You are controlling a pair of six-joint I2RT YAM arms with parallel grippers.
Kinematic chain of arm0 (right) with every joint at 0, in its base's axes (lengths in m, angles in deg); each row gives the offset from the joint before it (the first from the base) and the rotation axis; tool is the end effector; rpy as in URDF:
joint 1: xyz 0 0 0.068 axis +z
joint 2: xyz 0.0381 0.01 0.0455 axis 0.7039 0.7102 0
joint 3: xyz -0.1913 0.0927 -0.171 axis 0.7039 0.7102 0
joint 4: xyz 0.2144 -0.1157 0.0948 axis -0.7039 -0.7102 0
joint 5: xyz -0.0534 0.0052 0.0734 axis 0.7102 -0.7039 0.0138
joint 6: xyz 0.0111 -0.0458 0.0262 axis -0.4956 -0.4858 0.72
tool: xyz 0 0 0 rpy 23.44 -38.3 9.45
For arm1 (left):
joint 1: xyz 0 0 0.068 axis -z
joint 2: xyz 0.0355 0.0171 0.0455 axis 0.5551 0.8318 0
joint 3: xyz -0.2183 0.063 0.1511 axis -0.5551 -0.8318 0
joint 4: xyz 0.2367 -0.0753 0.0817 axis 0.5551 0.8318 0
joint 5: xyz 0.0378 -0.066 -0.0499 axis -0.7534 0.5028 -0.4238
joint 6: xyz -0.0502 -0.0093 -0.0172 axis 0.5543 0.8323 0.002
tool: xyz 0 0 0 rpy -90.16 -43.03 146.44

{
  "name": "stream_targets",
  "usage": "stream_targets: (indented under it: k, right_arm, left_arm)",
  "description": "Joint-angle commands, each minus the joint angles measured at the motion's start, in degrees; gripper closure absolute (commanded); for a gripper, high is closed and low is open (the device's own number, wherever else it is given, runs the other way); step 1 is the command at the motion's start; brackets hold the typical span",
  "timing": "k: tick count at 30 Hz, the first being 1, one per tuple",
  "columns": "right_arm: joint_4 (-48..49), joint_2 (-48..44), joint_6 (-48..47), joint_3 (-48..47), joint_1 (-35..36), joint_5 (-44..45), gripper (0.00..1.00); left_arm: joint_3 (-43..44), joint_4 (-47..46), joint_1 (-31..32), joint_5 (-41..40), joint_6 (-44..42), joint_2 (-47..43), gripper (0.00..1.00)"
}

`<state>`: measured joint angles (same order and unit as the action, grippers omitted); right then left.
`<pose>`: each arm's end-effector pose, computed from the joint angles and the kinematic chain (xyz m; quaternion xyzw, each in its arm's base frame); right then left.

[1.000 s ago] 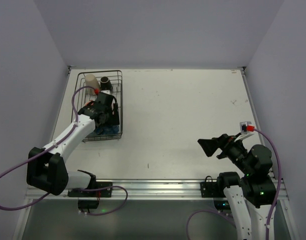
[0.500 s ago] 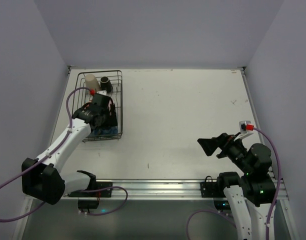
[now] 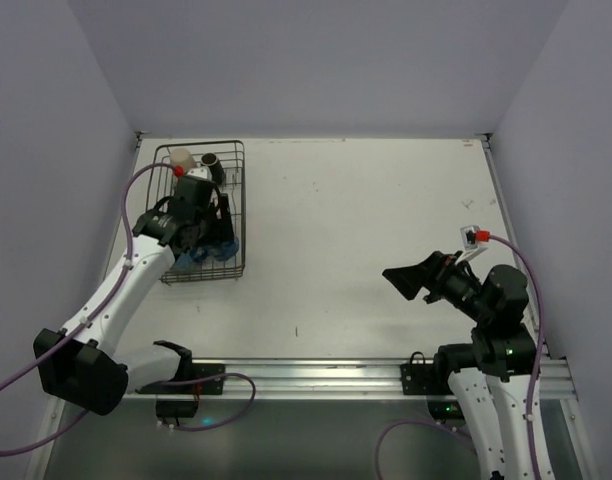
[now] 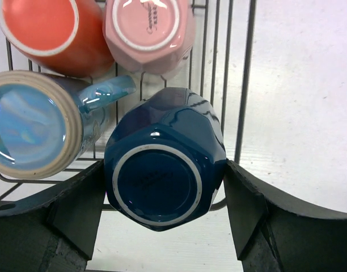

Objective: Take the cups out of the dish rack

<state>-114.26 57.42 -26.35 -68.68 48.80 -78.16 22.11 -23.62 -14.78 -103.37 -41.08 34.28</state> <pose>0.0778 0.0255 0.3077 0.0255 0.7660 0.4197 0.4863 0.2311 -0.0705 0.3026 -0.1032 0.9381 -0.0187 0.3300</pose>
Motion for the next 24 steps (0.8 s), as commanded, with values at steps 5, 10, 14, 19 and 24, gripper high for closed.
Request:
stream_targets:
  k: [5, 10, 14, 19, 24]
  right_arm:
    - [24.65, 11.04, 11.59, 5.35, -0.1, -12.44, 0.01]
    - [40.47, 19.84, 18.1, 5.88, 6.13, -11.14, 0.01]
    - [53.65, 28.45, 23.72, 5.79, 11.14, -11.22, 0.04]
    - [78.16, 42.22, 34.7, 6.06, 15.01, -11.83, 0.06]
    - [107.81, 59.29, 49.44, 2.99, 18.53, -12.72, 0.14]
  left_arm:
    - [10.18, 1.11, 0.57, 3.21, 0.04, -4.06, 1.0]
    - [13.51, 1.9, 0.66, 5.49, 0.22, -4.85, 1.0]
    - [15.54, 1.9, 0.66, 7.78, 0.4, -5.29, 1.0]
    - [17.21, 1.38, 0.75, 11.29, 0.66, -5.47, 1.0]
    - [17.39, 0.68, 0.84, 13.23, 0.75, -6.17, 1.0]
